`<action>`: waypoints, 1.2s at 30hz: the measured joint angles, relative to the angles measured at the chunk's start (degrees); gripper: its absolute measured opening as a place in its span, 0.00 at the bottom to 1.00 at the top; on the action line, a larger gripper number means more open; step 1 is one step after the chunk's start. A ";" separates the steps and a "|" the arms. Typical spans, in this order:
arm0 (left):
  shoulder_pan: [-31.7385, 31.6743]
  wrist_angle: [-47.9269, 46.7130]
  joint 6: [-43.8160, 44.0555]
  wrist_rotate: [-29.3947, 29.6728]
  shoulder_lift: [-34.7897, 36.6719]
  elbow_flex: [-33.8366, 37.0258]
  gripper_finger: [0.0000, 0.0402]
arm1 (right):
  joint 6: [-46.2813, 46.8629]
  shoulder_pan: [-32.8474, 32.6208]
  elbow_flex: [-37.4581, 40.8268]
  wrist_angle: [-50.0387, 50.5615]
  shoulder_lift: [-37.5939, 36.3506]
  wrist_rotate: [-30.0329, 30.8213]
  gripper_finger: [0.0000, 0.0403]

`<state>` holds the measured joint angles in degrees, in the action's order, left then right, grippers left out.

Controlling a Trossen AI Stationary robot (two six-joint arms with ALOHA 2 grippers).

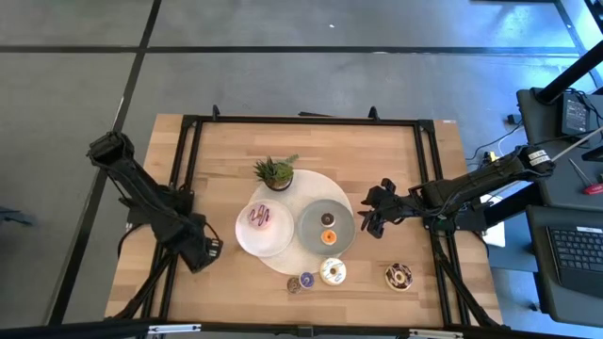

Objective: Pick & Place donuts
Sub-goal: Put the big green donut onto the white plate

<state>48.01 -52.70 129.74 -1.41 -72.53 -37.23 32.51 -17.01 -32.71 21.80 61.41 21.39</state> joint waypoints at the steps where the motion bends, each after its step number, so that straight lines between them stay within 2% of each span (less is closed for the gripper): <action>1: -0.01 0.35 0.04 -0.18 0.00 0.78 0.37 | 0.00 0.02 0.00 -0.04 0.00 0.00 0.42; 6: -0.05 1.90 0.08 -0.96 0.00 3.34 0.36 | 0.00 0.02 0.00 -0.46 0.00 0.00 0.42; 20: -0.05 3.44 0.02 1.24 0.00 3.54 0.37 | -0.01 0.00 0.00 -0.74 0.00 0.00 0.42; 25: -0.05 3.72 -4.75 1.10 0.00 3.54 0.35 | -0.07 0.00 0.00 -0.70 0.00 0.00 0.42; 30: -0.05 4.11 -4.99 0.49 0.00 3.56 0.30 | -0.17 0.00 0.00 -0.68 0.00 0.00 0.42; 36: -0.05 4.50 -6.68 1.40 0.00 3.56 0.19 | -0.20 0.02 0.00 -0.66 0.00 0.00 0.42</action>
<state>47.97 -48.21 123.05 -0.01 -72.53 -33.67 32.32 -16.99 -32.71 21.15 61.41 21.39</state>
